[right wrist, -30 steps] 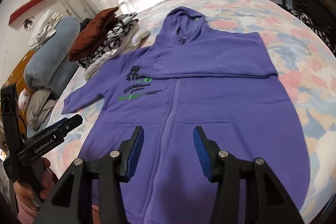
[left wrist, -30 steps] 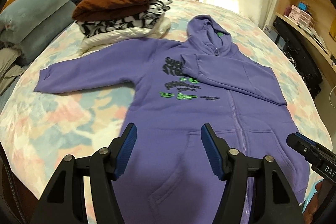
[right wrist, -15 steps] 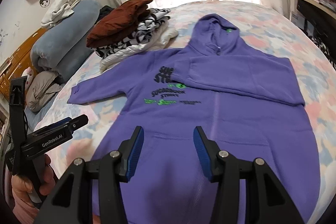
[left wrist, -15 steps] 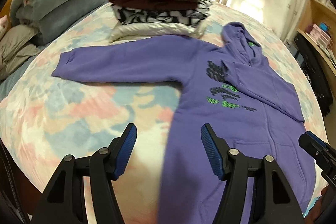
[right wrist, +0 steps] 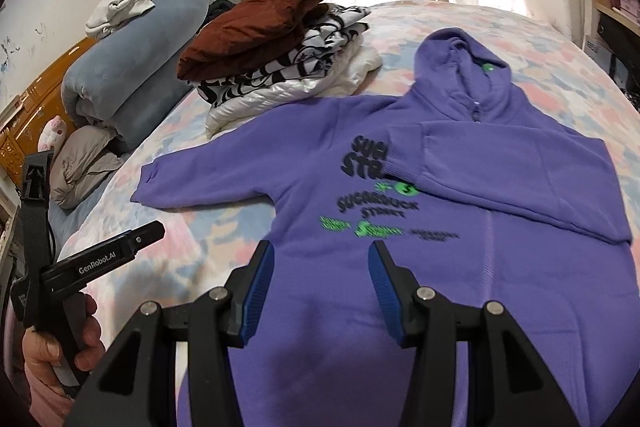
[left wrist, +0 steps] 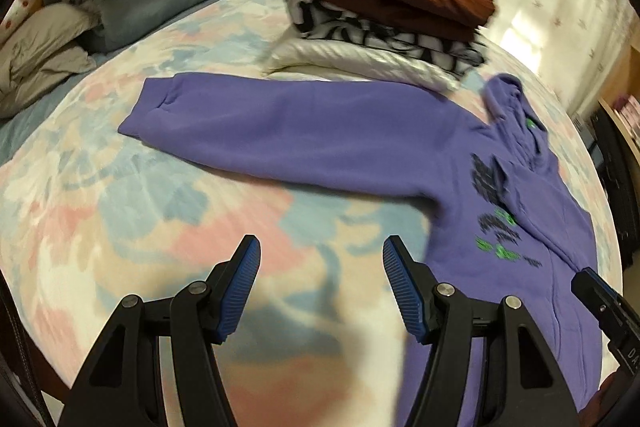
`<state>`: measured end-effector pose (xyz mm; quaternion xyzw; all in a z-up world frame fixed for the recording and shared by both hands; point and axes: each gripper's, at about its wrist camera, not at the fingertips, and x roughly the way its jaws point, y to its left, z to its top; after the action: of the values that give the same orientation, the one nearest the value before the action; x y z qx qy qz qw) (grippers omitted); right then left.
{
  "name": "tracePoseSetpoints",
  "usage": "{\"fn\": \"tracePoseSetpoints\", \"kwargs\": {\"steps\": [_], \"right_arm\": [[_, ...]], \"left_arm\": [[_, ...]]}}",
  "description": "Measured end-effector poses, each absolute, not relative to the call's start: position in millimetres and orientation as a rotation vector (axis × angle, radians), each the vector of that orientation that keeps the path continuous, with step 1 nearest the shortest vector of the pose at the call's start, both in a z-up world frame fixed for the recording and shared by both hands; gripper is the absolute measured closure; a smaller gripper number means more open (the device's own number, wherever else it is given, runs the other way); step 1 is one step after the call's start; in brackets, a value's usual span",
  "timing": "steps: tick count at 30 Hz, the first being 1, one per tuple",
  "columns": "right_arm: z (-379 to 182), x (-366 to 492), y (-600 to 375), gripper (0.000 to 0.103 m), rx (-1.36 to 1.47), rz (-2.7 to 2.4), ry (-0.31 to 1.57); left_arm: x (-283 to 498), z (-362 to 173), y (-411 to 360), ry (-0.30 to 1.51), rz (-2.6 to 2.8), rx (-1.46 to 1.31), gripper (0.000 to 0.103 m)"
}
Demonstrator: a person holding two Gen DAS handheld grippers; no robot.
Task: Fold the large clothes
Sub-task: 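Move the left tool to the other outstretched sleeve and grasp its cuff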
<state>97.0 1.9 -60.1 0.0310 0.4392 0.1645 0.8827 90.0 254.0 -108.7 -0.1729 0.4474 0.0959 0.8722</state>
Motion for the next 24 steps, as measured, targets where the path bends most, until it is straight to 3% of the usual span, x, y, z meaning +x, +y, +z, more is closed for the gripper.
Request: {"fn": "tracePoseSetpoints", "kwargs": {"steps": [18, 24], "right_arm": [[-107, 174, 93, 0.054, 0.012, 0.385, 0.924], [-118, 191, 111, 0.056, 0.014, 0.392, 0.936]], "left_arm": [[156, -190, 379, 0.958, 0.200, -0.688, 0.041], [167, -195, 401, 0.929, 0.197, -0.731, 0.041]]}}
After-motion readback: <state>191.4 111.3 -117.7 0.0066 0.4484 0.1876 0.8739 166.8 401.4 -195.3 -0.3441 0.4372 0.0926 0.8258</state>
